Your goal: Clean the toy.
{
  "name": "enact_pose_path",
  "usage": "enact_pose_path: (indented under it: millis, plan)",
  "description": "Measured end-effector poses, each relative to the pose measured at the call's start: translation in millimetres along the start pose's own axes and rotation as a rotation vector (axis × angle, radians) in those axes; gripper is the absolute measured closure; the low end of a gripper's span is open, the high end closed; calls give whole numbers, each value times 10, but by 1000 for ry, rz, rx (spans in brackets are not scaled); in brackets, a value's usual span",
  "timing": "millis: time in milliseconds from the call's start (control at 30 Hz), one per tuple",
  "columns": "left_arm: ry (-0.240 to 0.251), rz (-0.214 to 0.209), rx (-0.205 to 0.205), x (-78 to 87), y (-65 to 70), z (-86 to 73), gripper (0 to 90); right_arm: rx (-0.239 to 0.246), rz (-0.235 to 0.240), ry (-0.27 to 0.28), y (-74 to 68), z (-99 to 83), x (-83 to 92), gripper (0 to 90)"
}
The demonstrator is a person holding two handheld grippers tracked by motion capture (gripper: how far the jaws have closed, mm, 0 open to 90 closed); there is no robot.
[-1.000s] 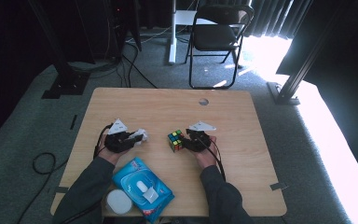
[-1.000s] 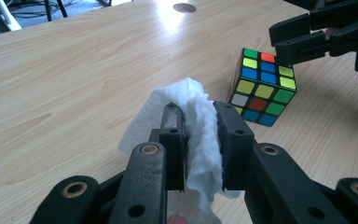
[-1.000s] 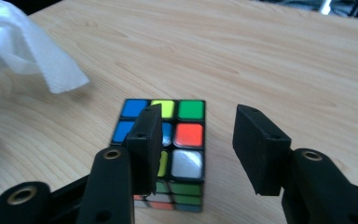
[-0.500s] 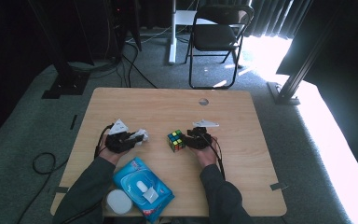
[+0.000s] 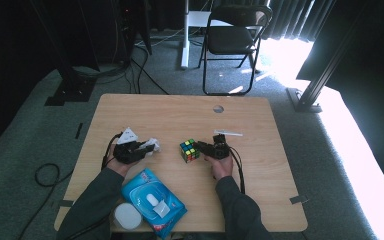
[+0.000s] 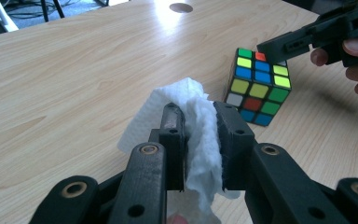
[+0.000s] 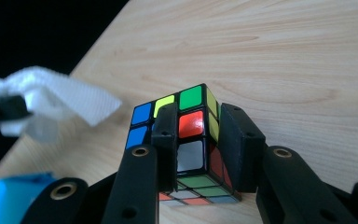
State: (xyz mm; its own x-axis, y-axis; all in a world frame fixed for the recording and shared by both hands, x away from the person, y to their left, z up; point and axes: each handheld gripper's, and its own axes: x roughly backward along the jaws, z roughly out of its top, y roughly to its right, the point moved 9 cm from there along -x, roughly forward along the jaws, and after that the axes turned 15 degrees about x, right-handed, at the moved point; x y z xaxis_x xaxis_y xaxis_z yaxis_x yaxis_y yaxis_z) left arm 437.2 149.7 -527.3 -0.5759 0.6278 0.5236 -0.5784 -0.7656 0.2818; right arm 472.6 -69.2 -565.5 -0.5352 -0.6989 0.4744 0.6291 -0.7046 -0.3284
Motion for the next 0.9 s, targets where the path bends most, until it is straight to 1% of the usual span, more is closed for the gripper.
enact_pose_path:
  millis: [67, 133, 267, 333, 400, 433, 500, 600, 633, 700, 733, 800, 833, 867, 900]
  plan:
    - [0, 0, 2, -1, -2, 0, 749, -54, 3, 28, 27, -8, 9, 687]
    - [0, 0, 0, 0, 0, 1, 749, -89, 5, 47, 49, -14, 21, 691]
    - [2, 0, 1, 3, -1, 3, 749, -122, -14, 67, 108, -9, 69, 707]
    - [3, 0, 2, 1, -3, 3, 749, -112, -34, 66, 125, -4, 88, 714]
    - [3, 1, 3, -4, -5, 2, 749, -106, -43, 67, 133, -2, 96, 715]
    - [3, 0, 3, -6, -4, 1, 748, -107, -64, 73, 147, -5, 114, 719]
    - [2, -1, 4, -13, -3, -4, 747, -121, -75, 90, 152, -19, 129, 719]
    - [0, -1, 6, -18, 0, -9, 747, -122, -85, 98, 156, -27, 140, 720]
    - [1, -1, 6, -15, 2, -7, 745, -122, -107, 99, 175, -32, 159, 722]
    - [3, -1, 4, -10, 0, 0, 744, -126, -115, 100, 190, -40, 175, 725]
    - [5, -2, 6, -8, 0, 3, 744, -124, -129, 102, 202, -42, 185, 728]
    - [7, -2, 7, -8, 1, 5, 744, -130, -139, 89, 211, -62, 195, 824]
    - [4, -1, 5, -10, 2, 2, 743, -134, -167, 67, 232, -93, 189, 821]
    - [4, -1, 5, -10, 2, 2, 742, -134, -167, 67, 232, -93, 189, 821]
    - [3, -2, 3, -10, 5, -2, 742, -129, -206, 59, 261, -144, 182, 801]
